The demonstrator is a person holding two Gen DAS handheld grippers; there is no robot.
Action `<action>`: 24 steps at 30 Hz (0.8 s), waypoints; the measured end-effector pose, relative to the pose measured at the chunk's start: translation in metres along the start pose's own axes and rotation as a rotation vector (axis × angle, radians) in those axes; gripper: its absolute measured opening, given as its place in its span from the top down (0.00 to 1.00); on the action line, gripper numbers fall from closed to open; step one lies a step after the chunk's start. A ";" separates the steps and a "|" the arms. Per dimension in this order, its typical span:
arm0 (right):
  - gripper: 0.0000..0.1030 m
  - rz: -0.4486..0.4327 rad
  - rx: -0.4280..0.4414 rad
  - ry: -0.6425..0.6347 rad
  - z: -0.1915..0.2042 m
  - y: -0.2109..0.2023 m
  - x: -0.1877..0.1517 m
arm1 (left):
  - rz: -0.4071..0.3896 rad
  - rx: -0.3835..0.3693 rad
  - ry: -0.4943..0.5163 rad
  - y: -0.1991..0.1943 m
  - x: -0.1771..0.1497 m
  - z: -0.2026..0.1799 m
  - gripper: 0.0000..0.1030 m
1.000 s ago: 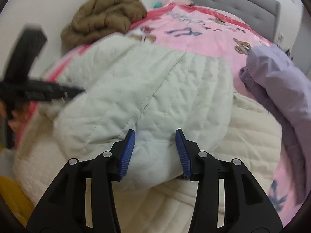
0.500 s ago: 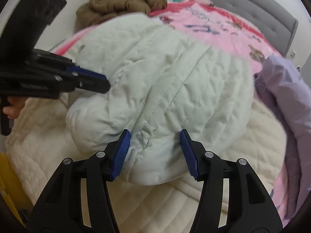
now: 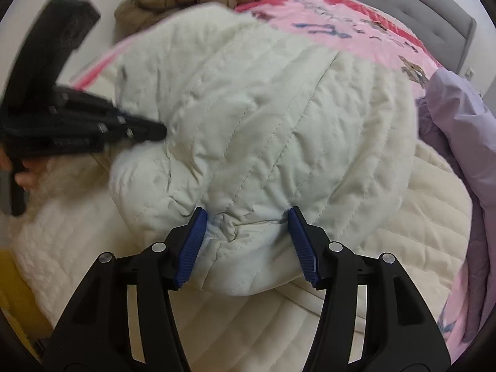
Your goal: Fold large clothes
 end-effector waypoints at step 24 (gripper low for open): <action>0.37 -0.042 -0.042 0.309 -0.062 0.030 -0.008 | 0.057 -0.114 -0.130 0.004 0.002 -0.008 0.63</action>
Point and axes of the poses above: each gripper's, at about its wrist camera, not at the fingertips, and y roughly the way its jaws point, z to its left, x to its top, the point moved 10 cm from there along y, roughly the way its jaws point, and after that the axes turned 1 degree about y, right-handed, at the moved point
